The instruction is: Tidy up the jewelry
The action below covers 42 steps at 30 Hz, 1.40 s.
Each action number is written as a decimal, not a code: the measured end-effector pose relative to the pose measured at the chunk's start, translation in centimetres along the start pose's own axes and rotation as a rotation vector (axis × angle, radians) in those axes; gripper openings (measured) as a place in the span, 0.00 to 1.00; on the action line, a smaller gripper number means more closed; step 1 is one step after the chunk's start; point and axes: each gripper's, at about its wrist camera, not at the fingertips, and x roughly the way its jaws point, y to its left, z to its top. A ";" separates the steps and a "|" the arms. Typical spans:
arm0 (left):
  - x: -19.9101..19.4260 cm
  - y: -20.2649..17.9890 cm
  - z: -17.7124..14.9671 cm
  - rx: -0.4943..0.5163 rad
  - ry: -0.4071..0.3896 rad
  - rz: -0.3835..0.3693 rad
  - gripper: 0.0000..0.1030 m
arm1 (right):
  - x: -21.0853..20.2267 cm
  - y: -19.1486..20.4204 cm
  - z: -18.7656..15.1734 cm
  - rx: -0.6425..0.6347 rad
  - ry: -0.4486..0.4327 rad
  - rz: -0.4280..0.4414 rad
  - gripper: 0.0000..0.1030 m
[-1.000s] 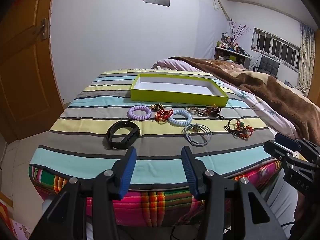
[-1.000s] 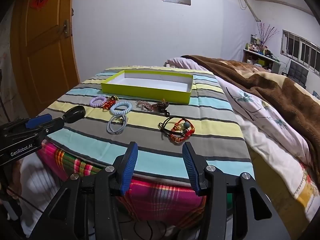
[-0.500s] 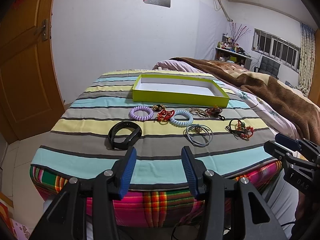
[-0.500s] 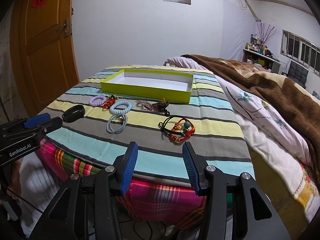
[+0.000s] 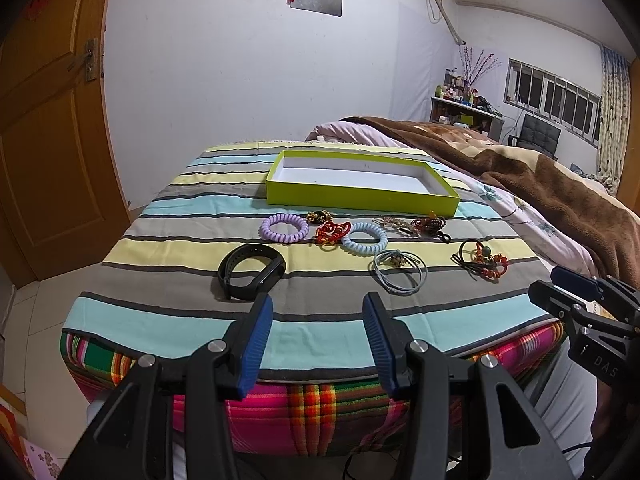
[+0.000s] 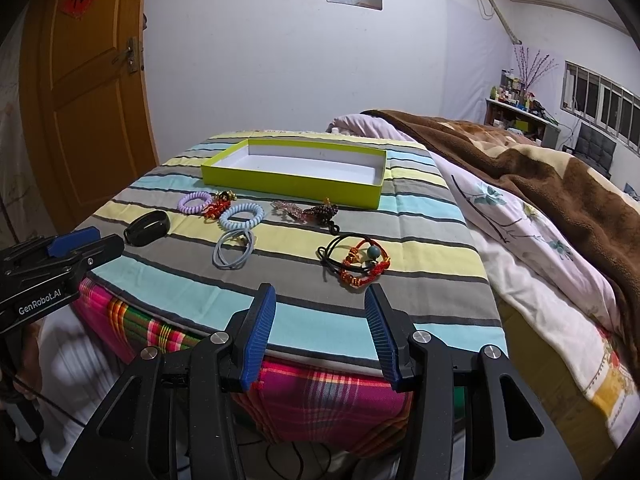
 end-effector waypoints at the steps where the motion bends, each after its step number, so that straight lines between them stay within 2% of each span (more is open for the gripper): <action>1: 0.0 0.0 0.0 0.000 0.000 0.000 0.47 | 0.0 0.0 0.0 0.000 0.000 0.001 0.46; 42: -0.1 0.0 0.0 -0.002 -0.009 -0.005 0.47 | -0.1 0.3 0.3 0.002 0.002 0.005 0.46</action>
